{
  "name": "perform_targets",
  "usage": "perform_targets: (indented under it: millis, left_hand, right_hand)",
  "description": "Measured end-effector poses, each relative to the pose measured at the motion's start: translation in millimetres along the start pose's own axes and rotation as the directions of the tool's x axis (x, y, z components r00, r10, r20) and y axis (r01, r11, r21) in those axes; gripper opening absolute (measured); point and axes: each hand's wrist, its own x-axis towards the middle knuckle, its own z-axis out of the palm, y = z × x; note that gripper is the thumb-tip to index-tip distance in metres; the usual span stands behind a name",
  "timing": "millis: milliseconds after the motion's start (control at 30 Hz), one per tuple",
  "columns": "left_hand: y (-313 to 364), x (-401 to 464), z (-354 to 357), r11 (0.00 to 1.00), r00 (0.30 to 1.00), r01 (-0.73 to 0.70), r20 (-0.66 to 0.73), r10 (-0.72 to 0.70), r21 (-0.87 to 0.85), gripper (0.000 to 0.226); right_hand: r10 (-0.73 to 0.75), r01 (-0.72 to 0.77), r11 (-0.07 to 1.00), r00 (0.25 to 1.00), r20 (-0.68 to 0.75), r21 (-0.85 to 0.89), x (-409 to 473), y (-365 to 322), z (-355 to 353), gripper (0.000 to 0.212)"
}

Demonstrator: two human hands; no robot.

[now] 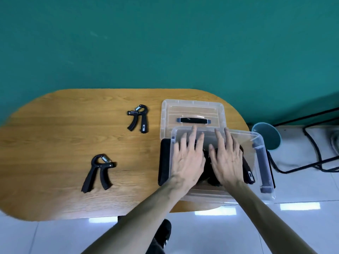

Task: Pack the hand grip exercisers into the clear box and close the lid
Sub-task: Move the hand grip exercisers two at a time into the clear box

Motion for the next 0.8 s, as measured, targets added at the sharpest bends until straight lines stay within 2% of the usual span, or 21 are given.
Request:
perform_targets:
  millis: [133, 300, 433, 567, 800]
  left_hand:
    - [-43.3, 5.6, -28.0, 0.998, 0.996, 0.063, -0.056, -0.065, -0.024, 0.061]
    - [-114.6, 4.5, -51.2, 0.977, 0.981, 0.188, -0.024, -0.191, -0.100, 0.059]
    - [-155.8, 0.8, -56.0, 0.967, 0.975, 0.223, 0.009, -0.223, -0.121, 0.062]
    - [-197.2, -1.5, -50.9, 0.942, 0.945, 0.326, 0.040, -0.323, -0.084, 0.058]
    - [-279.9, -35.4, -17.4, 0.866, 0.856, 0.499, 0.180, -0.485, -0.040, 0.059]
  right_hand:
    - [-0.084, 0.084, 0.996, 0.996, 0.010, 0.001, 14.2, -44.8, -7.8, 0.056]
    - [-0.180, 0.179, 0.983, 0.983, 0.039, 0.037, 41.5, -113.8, -3.1, 0.052]
    - [-0.248, 0.249, 0.968, 0.964, 0.094, -0.005, 57.3, -176.1, 18.2, 0.053]
    - [-0.225, 0.229, 0.973, 0.965, 0.133, -0.014, 70.4, -227.1, 46.8, 0.052]
    - [-0.219, 0.240, 0.969, 0.946, 0.239, -0.062, 94.0, -251.7, 99.4, 0.057]
